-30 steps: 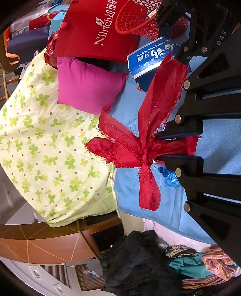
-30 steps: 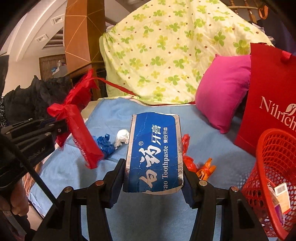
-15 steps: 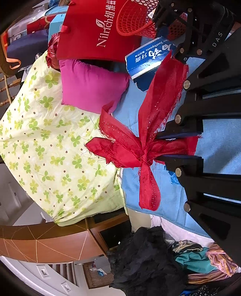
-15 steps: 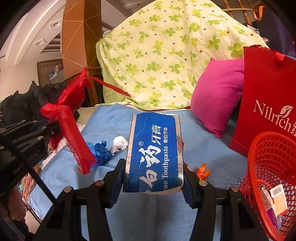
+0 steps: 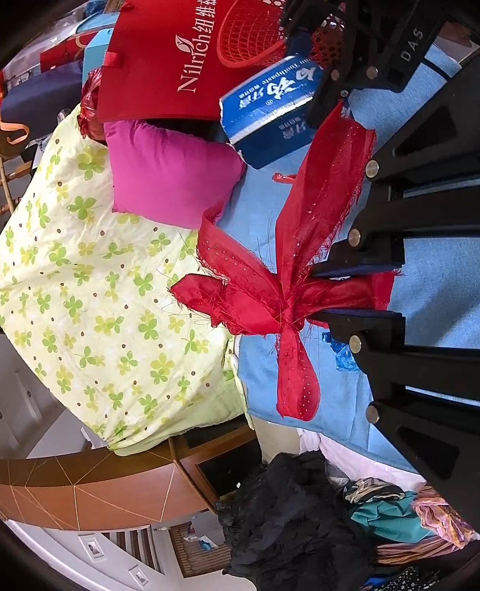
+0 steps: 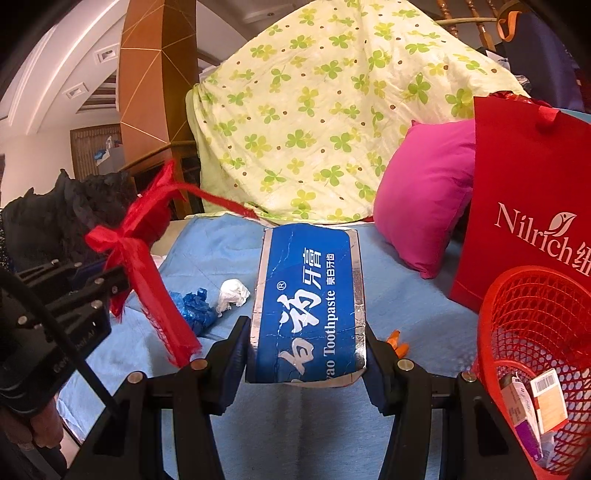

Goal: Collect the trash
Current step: 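Lift the red ribbon and toothpaste box with both tools toward the red basket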

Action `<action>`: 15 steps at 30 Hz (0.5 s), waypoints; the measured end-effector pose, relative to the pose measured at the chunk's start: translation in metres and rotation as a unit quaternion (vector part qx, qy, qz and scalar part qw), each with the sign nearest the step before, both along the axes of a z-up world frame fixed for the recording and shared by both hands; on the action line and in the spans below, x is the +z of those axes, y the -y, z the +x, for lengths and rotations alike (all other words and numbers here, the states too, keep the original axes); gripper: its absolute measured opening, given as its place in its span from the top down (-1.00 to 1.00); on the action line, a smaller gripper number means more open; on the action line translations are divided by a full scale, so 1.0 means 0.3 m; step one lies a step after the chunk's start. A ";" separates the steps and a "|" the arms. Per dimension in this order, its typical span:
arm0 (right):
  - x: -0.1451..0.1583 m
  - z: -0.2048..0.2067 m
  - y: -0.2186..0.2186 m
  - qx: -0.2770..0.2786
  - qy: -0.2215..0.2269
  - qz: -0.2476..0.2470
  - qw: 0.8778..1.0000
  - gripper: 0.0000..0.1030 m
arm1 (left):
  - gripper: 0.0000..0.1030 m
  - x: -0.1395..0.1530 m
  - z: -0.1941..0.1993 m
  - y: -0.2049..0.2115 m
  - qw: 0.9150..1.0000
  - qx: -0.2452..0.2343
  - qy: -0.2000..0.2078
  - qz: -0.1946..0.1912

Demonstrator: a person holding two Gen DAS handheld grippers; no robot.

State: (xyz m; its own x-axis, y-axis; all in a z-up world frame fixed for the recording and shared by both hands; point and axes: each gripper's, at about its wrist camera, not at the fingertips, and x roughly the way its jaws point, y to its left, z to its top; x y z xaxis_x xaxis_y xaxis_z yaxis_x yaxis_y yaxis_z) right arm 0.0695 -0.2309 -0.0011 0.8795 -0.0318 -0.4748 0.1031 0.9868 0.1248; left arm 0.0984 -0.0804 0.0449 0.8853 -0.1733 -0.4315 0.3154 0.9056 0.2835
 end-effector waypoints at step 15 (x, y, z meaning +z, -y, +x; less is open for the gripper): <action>0.016 -0.021 0.010 -0.004 0.006 -0.001 1.000 -0.13 | 0.68 -0.008 0.010 0.008 1.000 -0.007 -0.004 0.005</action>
